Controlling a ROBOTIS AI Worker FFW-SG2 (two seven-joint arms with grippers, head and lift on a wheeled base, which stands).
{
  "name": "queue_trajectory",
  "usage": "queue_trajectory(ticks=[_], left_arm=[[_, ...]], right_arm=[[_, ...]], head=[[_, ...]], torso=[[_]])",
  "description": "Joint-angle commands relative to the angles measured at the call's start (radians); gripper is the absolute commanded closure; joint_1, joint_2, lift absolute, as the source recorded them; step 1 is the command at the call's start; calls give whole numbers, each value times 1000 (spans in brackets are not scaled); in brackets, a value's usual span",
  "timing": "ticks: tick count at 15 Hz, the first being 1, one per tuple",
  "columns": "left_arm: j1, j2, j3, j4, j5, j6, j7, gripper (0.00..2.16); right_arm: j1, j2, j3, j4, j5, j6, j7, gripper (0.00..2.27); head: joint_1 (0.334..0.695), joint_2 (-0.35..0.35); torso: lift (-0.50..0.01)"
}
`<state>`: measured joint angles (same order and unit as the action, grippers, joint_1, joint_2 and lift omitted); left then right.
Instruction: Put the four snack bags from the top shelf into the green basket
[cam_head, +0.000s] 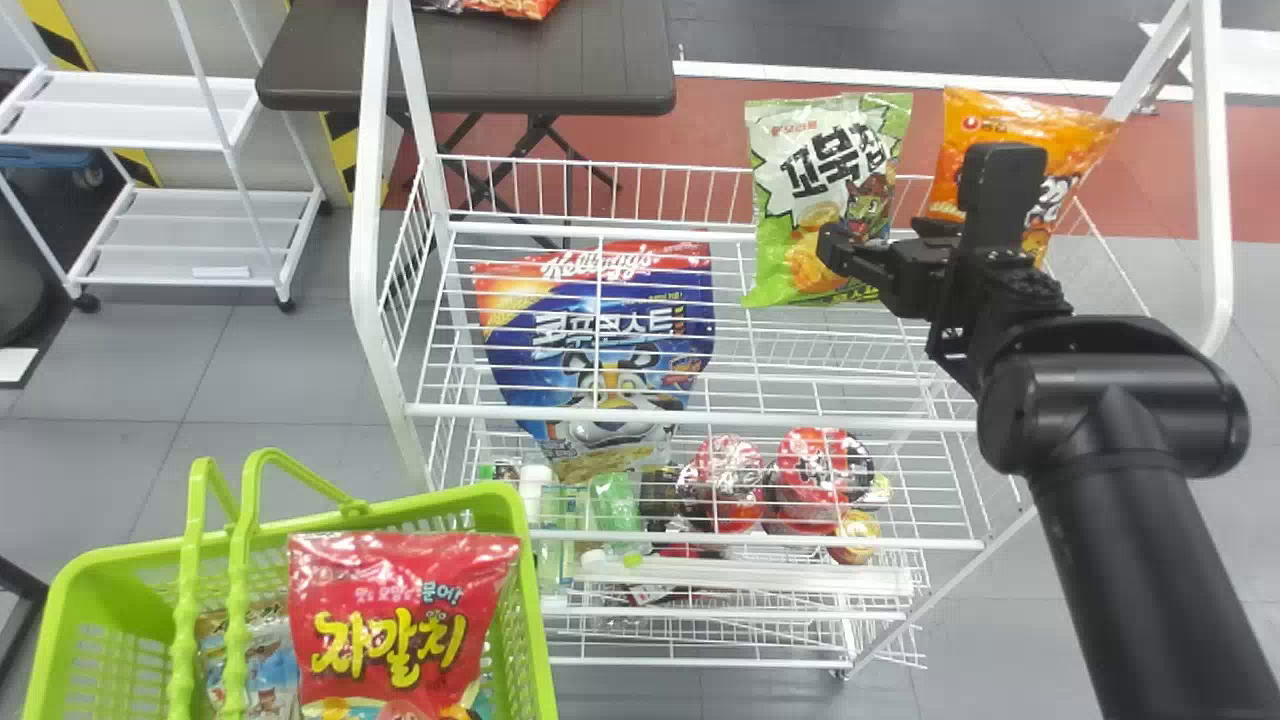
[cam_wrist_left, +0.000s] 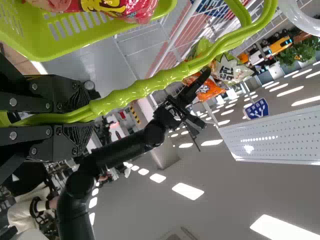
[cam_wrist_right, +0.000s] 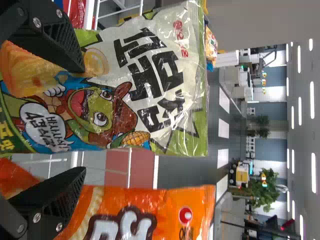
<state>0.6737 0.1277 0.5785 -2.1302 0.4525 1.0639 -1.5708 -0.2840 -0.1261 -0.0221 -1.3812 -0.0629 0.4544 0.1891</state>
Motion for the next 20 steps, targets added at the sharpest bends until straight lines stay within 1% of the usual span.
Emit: queue_trajectory(ticks=[1, 2, 4, 5, 6, 7, 9, 11, 14, 15, 16, 17, 18, 20], left_arm=[[3, 1, 4, 1, 2, 0, -10, 2148], [4, 1, 6, 1, 2, 0, -10, 2148], [6, 1, 12, 1, 3, 0, -10, 2148], [6, 1, 12, 1, 3, 0, -10, 2148], [6, 1, 11, -1, 3, 0, -10, 2148], [6, 1, 12, -1, 3, 0, -10, 2148], [6, 1, 14, -1, 3, 0, -10, 2148], [6, 1, 18, -1, 3, 0, -10, 2148], [6, 0, 21, 1, 3, 0, -10, 2148], [6, -2, 21, -1, 2, 0, -10, 2148], [6, -2, 21, -1, 3, 0, -10, 2148], [6, -2, 21, -1, 2, 0, -10, 2148], [6, -3, 21, -1, 2, 3, -10, 2148], [4, -5, 18, -4, 2, 9, -10, 2148]], right_arm=[[-32, 0, 16, 40, -3, 24, 20, 518], [-35, 0, 16, 47, -3, 27, 35, 826], [-27, 0, 16, 44, -12, 51, 40, 1943], [-20, 2, 13, 36, -14, 48, 38, 2051], [-8, 2, 11, 28, -18, 27, 38, 2111], [8, 3, 10, 8, -21, 14, 35, 2226], [49, 5, 2, -53, -40, 5, 33, 2246], [137, 5, -7, -228, -98, 45, 36, 2246], [298, 3, -9, -599, -186, 293, 40, 2246], [341, 3, 2, -717, -199, 395, 53, 2246], [378, 3, 13, -792, -232, 481, 70, 2246], [417, 2, 28, -861, -279, 579, 86, 2246], [447, 0, 54, -904, -313, 683, 105, 2246], [471, -1, 117, -952, -365, 852, 127, 2246]], head=[[695, -57], [695, -45], [695, -34], [695, -31], [695, -29], [695, -27], [695, -27], [695, -21], [695, 5], [695, 20], [695, 36], [695, 91], [695, 122], [695, 209]], torso=[[0], [0], [0], [0], [0], [0], [0], [0], [0], [0], [0], [0], [0], [0]])
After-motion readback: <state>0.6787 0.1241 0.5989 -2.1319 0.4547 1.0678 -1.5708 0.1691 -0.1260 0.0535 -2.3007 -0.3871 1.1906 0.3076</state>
